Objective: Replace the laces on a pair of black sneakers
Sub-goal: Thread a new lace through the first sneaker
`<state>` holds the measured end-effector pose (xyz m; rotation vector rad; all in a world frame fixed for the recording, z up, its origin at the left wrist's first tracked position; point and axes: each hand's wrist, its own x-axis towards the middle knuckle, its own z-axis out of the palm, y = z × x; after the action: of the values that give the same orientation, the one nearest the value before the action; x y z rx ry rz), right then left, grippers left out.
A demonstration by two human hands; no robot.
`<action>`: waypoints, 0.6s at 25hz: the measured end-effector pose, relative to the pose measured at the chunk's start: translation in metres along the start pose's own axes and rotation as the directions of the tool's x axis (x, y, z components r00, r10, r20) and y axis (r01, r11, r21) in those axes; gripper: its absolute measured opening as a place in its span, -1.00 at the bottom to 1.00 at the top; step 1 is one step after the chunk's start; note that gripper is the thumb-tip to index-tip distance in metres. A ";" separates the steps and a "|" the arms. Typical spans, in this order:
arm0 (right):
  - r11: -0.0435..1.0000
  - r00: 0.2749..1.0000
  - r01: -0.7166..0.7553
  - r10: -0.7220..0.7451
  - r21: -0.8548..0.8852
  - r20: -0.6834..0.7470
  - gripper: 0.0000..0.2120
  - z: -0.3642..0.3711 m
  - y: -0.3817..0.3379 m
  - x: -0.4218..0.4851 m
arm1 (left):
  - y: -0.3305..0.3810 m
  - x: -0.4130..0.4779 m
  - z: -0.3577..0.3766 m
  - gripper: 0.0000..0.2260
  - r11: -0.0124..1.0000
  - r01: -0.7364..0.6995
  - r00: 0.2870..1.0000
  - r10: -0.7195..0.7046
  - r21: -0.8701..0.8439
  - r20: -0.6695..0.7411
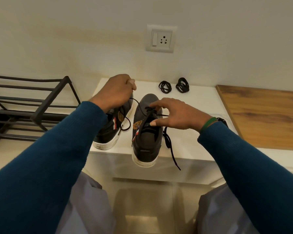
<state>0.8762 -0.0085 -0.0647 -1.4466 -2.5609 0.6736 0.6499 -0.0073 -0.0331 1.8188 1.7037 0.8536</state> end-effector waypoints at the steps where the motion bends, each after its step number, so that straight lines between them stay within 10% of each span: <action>1: 1.000 1.000 -0.002 0.002 -0.001 0.013 -0.33 0.001 0.001 -0.002 | -0.002 0.001 0.002 -0.69 1.000 -0.012 1.000 0.012 0.005 0.022; 8: 0.982 0.982 -0.152 0.137 0.115 0.134 -0.57 0.000 0.018 -0.013 | -0.009 -0.001 0.017 -0.79 0.980 -0.098 0.973 0.059 0.171 0.222; 15: 0.898 0.936 -0.221 0.304 0.381 -0.175 -0.88 -0.013 0.028 -0.017 | -0.012 0.002 0.026 -0.82 0.956 -0.088 0.933 -0.020 0.281 0.359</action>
<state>0.9114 -0.0061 -0.0636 -1.6431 -1.9612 0.8925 0.6608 -0.0027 -0.0593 2.0507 1.6237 0.2577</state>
